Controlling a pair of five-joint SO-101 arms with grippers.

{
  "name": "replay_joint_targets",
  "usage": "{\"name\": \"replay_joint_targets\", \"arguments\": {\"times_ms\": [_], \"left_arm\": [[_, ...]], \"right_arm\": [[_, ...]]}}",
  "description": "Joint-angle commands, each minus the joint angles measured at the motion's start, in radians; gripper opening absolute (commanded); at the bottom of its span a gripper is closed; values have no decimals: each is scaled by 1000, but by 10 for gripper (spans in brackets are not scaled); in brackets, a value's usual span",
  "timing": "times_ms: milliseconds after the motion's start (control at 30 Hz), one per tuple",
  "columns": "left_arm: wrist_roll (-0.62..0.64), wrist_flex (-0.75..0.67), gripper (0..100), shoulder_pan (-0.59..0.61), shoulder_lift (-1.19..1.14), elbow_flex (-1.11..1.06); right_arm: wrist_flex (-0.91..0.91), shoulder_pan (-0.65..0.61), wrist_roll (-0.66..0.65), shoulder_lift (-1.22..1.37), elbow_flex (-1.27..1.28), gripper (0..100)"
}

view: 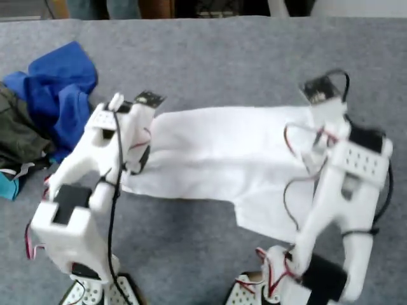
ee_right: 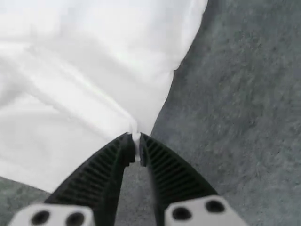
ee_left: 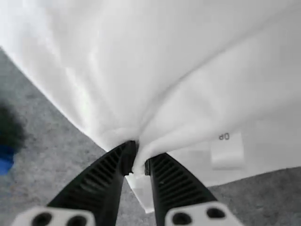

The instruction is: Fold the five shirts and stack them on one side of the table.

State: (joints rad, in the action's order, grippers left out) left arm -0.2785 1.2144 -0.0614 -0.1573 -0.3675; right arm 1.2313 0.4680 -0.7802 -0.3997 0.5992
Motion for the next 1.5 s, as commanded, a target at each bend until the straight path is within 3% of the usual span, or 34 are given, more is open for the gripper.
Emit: {"name": "replay_joint_targets", "arguments": {"times_ms": [0,300,567,867,1000,1200,1333,1467], "left_arm": [[-37,-26,29,15,157,-110],[-89,-48,29,18,222,-249],[-103,-84,29,111,216,-265],[-103,-86,30,-27,216,-295],[-103,-83,31,-33,216,-289],[-101,-81,158,-31,216,-289],[-101,-80,171,-31,222,-288],[-101,-11,174,-30,226,-251]], "right_arm": [[-32,72,-29,-110,119,14],[40,163,-140,-268,272,14],[87,183,-196,-354,346,14],[3,183,-189,-354,404,14],[3,186,-192,-354,400,14],[5,183,-199,-354,400,14],[26,183,-288,-355,400,28],[84,183,-324,-360,386,120]]}}
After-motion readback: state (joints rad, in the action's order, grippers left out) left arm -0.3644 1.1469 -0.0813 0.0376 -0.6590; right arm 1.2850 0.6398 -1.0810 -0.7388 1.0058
